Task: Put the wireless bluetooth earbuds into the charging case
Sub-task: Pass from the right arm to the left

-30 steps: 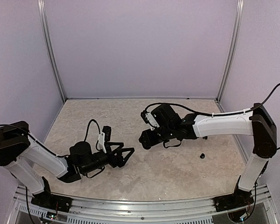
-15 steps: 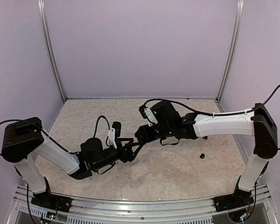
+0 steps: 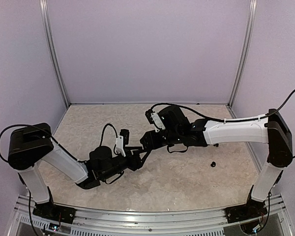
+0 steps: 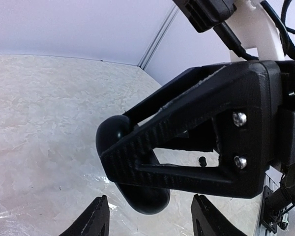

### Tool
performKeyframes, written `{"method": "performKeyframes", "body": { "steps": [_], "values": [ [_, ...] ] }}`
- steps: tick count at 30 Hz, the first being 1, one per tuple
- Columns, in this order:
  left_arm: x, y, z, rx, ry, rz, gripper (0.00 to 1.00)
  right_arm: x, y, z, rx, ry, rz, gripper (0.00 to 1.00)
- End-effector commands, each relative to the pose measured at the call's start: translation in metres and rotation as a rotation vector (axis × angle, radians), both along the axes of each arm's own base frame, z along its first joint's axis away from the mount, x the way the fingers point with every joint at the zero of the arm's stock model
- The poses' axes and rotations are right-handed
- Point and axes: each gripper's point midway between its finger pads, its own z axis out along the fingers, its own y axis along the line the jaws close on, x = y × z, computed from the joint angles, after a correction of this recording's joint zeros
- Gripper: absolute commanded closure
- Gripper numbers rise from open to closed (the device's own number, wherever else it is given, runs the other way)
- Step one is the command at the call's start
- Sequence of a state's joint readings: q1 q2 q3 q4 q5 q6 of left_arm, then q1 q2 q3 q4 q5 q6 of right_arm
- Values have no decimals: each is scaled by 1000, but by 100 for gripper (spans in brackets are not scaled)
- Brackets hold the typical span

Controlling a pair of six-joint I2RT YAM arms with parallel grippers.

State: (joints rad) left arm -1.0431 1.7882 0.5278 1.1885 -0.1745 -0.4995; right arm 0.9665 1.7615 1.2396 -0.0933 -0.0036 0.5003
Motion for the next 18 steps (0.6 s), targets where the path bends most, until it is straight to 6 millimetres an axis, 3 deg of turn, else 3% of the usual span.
{"method": "performKeyframes", "body": {
  "steps": [1, 10, 18],
  "values": [
    [13, 1, 9, -36, -8, 63, 44, -6, 14, 30, 92, -22, 26, 64],
    [25, 5, 12, -87, 24, 104, 51, -15, 18, 29, 132, 3, 38, 62],
    [24, 6, 13, -89, 15, 101, 67, -17, 17, 33, 154, -7, 40, 53]
  ]
}}
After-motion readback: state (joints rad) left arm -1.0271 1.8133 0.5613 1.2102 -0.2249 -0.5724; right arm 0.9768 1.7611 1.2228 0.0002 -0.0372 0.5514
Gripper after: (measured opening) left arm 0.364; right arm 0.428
